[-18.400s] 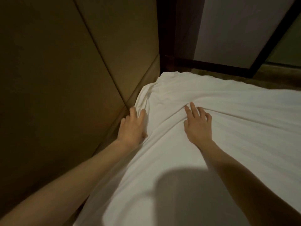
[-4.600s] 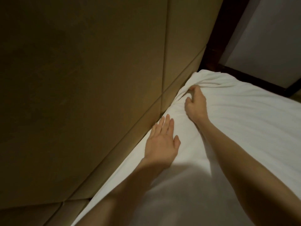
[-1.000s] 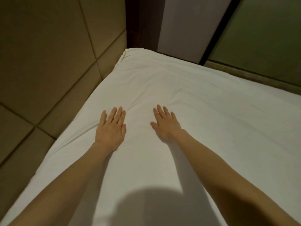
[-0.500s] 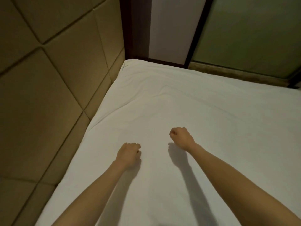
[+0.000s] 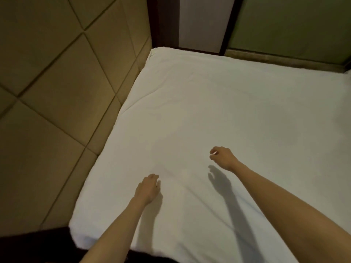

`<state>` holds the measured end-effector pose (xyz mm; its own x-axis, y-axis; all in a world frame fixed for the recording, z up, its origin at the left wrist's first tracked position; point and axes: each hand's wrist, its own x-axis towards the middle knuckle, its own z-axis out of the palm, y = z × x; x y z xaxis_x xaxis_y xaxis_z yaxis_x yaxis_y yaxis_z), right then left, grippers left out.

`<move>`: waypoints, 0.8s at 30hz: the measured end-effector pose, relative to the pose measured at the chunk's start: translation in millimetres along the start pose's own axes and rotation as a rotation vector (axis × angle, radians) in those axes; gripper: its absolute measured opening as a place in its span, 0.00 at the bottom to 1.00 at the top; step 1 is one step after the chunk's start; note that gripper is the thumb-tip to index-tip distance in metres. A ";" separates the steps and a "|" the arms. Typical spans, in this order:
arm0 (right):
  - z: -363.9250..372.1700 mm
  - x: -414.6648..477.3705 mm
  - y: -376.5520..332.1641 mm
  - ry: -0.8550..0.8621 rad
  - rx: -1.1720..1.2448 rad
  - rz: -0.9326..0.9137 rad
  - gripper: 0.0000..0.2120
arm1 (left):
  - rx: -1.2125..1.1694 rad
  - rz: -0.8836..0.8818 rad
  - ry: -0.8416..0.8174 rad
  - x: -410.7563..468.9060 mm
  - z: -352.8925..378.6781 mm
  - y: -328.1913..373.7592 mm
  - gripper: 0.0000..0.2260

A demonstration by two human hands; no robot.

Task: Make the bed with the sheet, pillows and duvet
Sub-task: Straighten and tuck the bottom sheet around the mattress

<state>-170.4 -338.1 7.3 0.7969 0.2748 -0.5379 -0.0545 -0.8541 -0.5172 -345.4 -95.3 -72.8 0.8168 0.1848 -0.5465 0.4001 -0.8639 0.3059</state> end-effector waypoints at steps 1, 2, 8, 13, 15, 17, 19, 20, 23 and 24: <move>10.6 -9.0 8.4 -0.030 -0.017 0.007 0.14 | 0.013 -0.030 -0.022 -13.0 11.9 -4.1 0.19; 22.5 -17.3 17.5 -0.057 -0.031 0.017 0.15 | 0.016 -0.065 -0.045 -26.2 24.9 -9.0 0.19; 92.0 -57.7 72.1 -0.207 -0.125 0.059 0.13 | -0.055 -0.249 -0.071 -85.4 95.9 -26.2 0.12; 134.9 -89.3 107.1 -0.364 -0.230 0.050 0.02 | -0.587 -0.796 0.191 -108.8 139.1 1.8 0.28; 147.6 -98.6 117.9 -0.415 -0.281 0.047 0.03 | -0.852 -1.050 0.219 -108.8 150.5 8.4 0.32; 158.9 -105.4 126.9 -0.444 -0.309 0.050 0.05 | -0.959 -1.097 0.224 -106.6 165.5 5.7 0.31; 168.0 -108.2 132.7 -0.436 -0.306 0.060 0.07 | -1.002 -1.111 0.232 -106.3 174.6 0.8 0.29; 172.3 -108.8 135.2 -0.427 -0.296 0.063 0.09 | -1.029 -1.133 0.238 -107.2 176.8 -2.7 0.26; 182.2 -107.1 137.7 -0.416 -0.310 0.069 0.12 | -1.050 -1.161 0.215 -108.9 185.5 -18.0 0.20; 184.6 -106.0 136.3 -0.414 -0.340 0.063 0.13 | -1.058 -1.154 0.201 -108.0 192.1 -24.9 0.19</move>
<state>-373.4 -402.2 -129.1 0.4909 0.3105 -0.8140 0.1581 -0.9506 -0.2673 -523.4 -183.7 -171.1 -0.1156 0.6166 -0.7788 0.8479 0.4696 0.2459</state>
